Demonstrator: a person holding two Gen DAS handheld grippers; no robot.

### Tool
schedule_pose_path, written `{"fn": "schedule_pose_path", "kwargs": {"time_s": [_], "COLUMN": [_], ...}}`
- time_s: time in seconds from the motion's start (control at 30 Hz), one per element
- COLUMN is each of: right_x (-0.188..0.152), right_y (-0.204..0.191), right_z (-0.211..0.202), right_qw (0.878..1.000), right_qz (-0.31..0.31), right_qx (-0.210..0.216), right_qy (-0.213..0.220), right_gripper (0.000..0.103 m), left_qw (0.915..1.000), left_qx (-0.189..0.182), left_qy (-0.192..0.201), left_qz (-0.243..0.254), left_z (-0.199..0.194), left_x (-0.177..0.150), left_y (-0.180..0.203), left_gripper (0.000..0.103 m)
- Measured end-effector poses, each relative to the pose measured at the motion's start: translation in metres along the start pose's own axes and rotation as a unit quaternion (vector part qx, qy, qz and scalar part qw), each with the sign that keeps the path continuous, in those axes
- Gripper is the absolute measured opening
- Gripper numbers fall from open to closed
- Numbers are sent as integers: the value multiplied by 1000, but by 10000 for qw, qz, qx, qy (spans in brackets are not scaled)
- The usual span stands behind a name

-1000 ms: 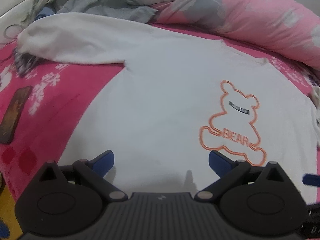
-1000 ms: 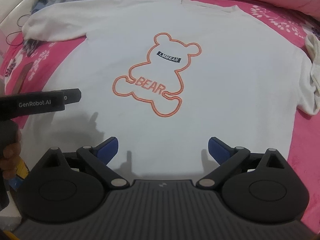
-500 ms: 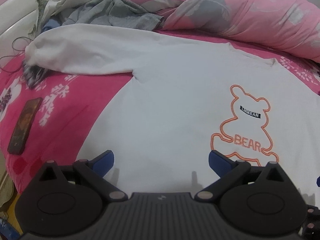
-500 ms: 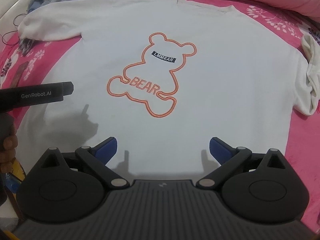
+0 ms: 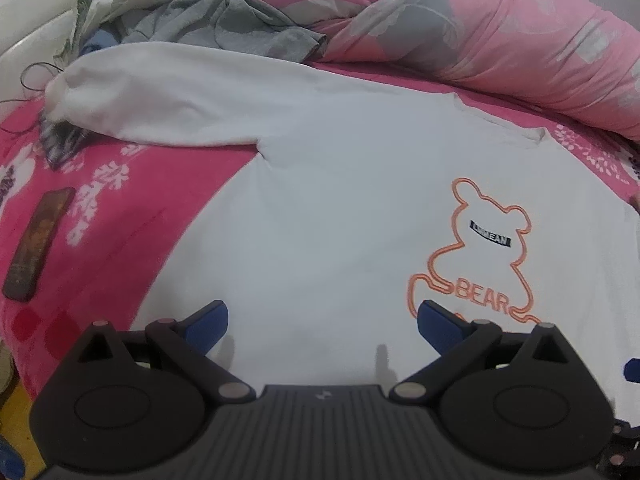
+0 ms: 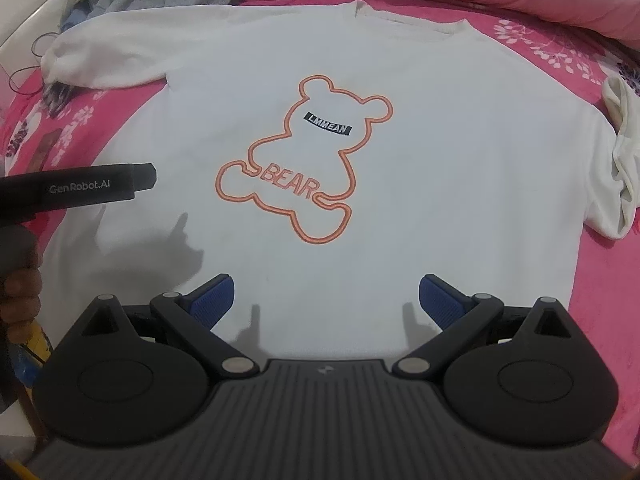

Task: Fold clothes

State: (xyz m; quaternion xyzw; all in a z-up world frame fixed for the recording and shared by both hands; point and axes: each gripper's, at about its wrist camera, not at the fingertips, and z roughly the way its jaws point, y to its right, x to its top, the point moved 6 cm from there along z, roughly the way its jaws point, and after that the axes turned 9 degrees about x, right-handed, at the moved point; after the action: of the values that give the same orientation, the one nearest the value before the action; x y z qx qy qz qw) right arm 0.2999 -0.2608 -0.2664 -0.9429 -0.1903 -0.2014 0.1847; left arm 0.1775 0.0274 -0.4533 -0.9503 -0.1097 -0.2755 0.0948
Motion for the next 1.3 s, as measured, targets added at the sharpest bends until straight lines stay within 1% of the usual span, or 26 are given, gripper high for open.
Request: {"fn": "schedule_pose_path", "kwargs": {"time_s": [0.27,0.4,0.5,0.57,0.63,0.7,0.87,1.03,1.1,1.2,1.27,1.3], "right_x": [6,10,13,24,38,52,74,86,93,104,113,117], "right_y": [5,9,11,17,25,36,86,162,193,239,259,268], "right_z": [-8,-13,-17,-23,-32,-42,-61,-83,-89,-91,-81,-75], "right_qw": [9999,9996,9994,9989,9974,9951,9884,9772,9731,9676,9679,9680], "right_qz": [16,18,19,-19,-80,-107,195,710,799,782,610,514], "right_qx": [83,105,122,54,-101,-269,-667,-1165,-1435,-1873,-2018,-2082], "right_qy": [145,247,323,473,703,942,1347,1629,1617,1502,1372,1305], "right_gripper": [99,99,99,99,99,99,99,98,98,98,95,92], "left_qw": [9999,9996,9995,9992,9985,9976,9936,9885,9862,9844,9837,9832], "left_qx": [-142,-269,-287,-313,-362,-461,-630,-679,-693,-728,-769,-789], "left_qy": [-25,-8,95,229,369,415,631,881,932,900,841,812], "left_qz": [69,-34,-26,57,161,315,699,1026,1177,1321,1394,1431], "left_z": [-1,-5,-11,-14,-16,-14,-11,-1,3,8,11,13], "left_x": [-5,0,9,15,22,28,45,57,57,53,48,45], "left_y": [8,9,13,20,29,45,87,132,150,168,176,180], "left_gripper": [102,101,101,101,101,102,101,101,100,95,90,89]}}
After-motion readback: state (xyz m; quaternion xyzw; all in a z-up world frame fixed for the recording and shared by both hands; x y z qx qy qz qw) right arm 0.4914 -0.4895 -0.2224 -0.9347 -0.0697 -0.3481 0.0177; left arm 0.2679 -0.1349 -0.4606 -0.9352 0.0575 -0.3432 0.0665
